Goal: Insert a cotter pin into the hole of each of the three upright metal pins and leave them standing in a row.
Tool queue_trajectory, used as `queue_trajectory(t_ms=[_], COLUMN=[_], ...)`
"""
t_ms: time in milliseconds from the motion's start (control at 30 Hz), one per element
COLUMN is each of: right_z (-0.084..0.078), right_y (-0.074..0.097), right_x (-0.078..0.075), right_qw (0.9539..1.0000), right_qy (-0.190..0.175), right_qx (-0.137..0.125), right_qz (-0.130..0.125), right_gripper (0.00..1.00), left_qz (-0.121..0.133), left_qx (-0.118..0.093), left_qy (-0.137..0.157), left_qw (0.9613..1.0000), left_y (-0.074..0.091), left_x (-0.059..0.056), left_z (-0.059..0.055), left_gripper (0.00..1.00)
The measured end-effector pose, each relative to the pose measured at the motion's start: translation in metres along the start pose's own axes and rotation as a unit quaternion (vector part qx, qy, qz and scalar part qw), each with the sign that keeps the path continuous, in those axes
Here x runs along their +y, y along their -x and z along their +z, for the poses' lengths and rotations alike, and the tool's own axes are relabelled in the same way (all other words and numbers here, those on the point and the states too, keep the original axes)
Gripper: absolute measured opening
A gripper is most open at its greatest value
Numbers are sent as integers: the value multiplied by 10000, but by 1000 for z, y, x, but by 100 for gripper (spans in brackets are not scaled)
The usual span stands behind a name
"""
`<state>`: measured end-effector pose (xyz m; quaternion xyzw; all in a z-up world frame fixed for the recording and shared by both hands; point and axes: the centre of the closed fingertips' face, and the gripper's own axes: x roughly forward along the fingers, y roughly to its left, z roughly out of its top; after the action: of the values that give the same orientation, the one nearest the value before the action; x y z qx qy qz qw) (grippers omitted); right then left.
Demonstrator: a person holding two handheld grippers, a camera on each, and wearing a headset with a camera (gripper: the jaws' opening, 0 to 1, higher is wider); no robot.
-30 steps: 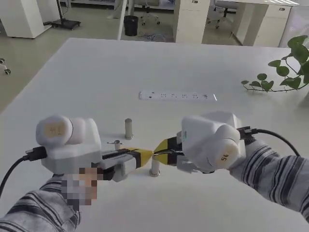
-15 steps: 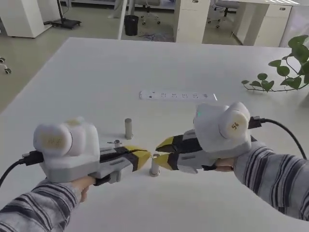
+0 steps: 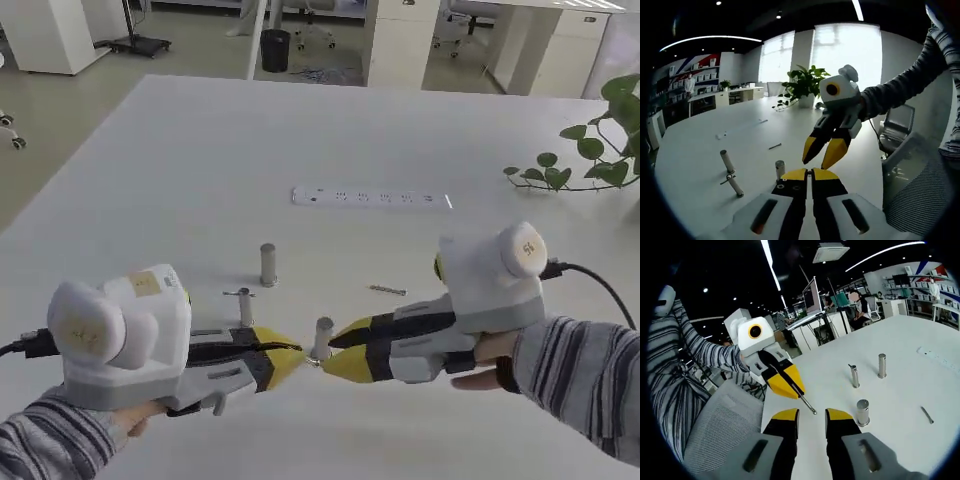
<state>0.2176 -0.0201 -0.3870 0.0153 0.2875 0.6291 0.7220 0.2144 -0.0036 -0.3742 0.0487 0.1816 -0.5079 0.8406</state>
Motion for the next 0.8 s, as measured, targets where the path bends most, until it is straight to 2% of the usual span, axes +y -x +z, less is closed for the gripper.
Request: queue_trajectory(t_ms=[267, 400, 600, 800], right_z=[-11, -14, -9, -8], right_y=[-4, -5, -5, -4], right_x=[13, 17, 28, 33], right_qw=[9992, 9991, 9984, 9979], right_qy=[-72, -71, 10, 190], right_qx=[119, 126, 94, 176], right_qz=[364, 391, 549, 595], right_gripper=[14, 9, 3, 1], left_qz=[-380, -529, -649, -691], left_qx=[-150, -196, -247, -394], left_qy=[29, 38, 128, 339], left_qw=[9992, 9984, 9975, 9963], left_y=[2, 3, 3, 5], left_x=[-15, -22, -29, -29], left_z=[4, 6, 7, 11], left_gripper=[0, 0, 0, 0])
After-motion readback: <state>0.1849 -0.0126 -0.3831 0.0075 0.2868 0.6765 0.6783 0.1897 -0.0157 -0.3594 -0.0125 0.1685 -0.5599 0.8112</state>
